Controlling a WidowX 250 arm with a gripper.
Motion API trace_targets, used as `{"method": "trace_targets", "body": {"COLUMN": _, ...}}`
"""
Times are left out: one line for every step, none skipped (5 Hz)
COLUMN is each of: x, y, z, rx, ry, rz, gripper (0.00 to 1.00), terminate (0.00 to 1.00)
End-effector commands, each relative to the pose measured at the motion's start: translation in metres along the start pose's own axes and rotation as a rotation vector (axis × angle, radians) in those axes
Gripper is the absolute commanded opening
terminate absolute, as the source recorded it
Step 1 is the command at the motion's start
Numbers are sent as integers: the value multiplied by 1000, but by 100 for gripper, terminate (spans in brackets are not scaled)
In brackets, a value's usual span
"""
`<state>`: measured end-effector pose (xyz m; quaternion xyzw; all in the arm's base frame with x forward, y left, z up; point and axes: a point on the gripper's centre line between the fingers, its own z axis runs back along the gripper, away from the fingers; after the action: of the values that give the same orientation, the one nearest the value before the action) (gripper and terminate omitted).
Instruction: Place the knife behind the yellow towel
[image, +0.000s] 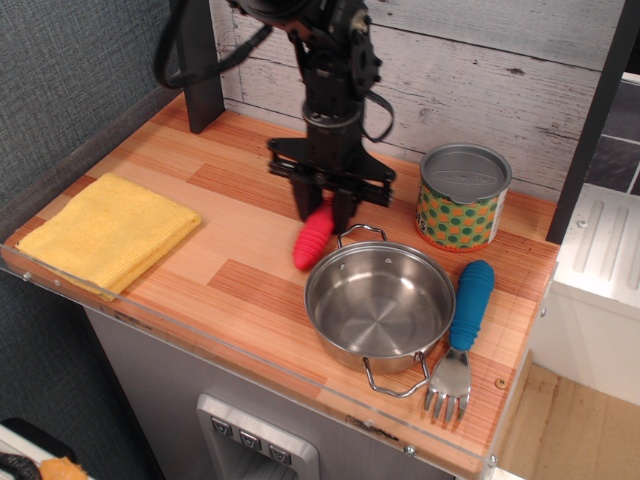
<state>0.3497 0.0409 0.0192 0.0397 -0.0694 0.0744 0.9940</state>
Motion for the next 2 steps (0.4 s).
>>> {"method": "trace_targets", "body": {"x": 13, "y": 41, "z": 50, "rx": 56, "ry": -81, "rz": 305, "gripper": 0, "terminate": 0}}
{"method": "trace_targets", "body": {"x": 16, "y": 55, "z": 50, "rx": 89, "ry": -78, "rz": 525, "gripper": 0, "terminate": 0}}
